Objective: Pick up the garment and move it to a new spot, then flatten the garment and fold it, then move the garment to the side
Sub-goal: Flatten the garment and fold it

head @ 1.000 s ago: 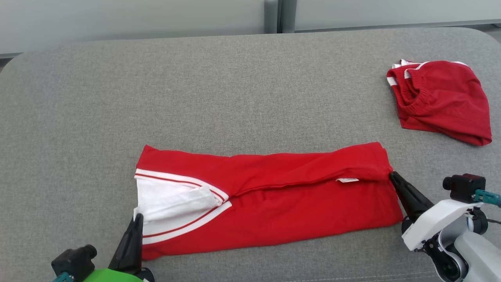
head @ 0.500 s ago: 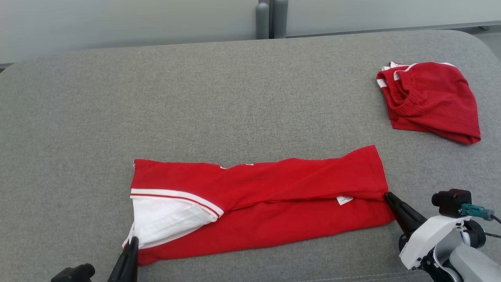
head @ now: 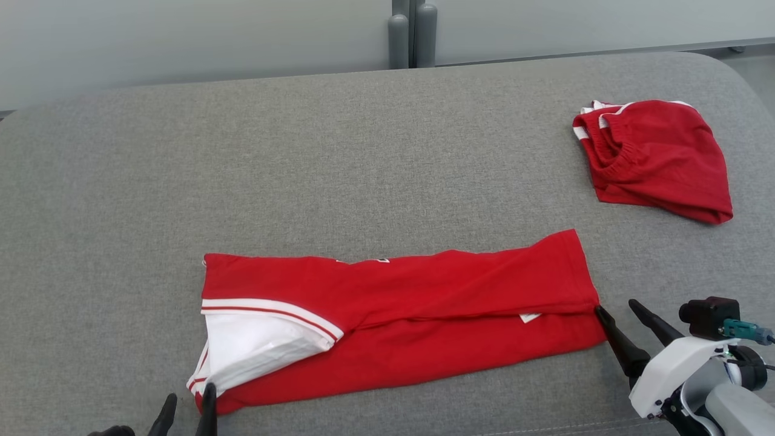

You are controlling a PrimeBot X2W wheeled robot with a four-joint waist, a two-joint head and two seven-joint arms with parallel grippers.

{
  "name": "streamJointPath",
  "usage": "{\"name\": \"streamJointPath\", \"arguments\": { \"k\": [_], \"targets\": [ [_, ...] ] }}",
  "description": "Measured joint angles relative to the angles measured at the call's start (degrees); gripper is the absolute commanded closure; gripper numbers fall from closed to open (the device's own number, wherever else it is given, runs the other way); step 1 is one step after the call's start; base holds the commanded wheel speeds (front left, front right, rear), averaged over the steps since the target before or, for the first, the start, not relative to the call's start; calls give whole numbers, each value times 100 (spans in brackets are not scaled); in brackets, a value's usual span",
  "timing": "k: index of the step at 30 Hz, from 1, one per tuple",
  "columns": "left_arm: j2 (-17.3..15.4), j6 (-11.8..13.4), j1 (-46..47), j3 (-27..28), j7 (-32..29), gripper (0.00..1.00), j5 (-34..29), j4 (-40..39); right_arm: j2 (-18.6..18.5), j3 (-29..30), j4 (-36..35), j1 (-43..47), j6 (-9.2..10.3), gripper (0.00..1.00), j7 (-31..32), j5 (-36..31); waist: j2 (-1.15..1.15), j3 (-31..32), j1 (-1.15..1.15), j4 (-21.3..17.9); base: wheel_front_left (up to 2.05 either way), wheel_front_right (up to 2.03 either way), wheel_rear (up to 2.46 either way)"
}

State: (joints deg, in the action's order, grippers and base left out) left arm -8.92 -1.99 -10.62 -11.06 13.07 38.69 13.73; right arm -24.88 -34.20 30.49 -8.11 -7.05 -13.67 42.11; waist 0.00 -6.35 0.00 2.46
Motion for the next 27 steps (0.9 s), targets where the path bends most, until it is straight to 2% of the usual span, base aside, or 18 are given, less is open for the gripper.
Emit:
{"name": "streamJointPath", "arguments": {
  "k": [12,17,23,27],
  "targets": [
    [-120,105,-348,320,11,0,99,20,-122,510,20,347,60,0,-44,33,0,174,0,-14,0,0,0],
    [-201,104,-325,369,25,0,82,-197,-85,804,-146,360,58,0,-49,302,0,295,0,-19,0,0,0],
    [-157,97,-164,274,68,0,-64,-593,65,632,-138,347,52,0,-36,478,0,354,0,-4,0,0,0],
    [-58,42,29,0,71,0,-219,-902,151,589,-114,229,52,0,156,648,0,340,0,77,0,0,0]
  ]
}}
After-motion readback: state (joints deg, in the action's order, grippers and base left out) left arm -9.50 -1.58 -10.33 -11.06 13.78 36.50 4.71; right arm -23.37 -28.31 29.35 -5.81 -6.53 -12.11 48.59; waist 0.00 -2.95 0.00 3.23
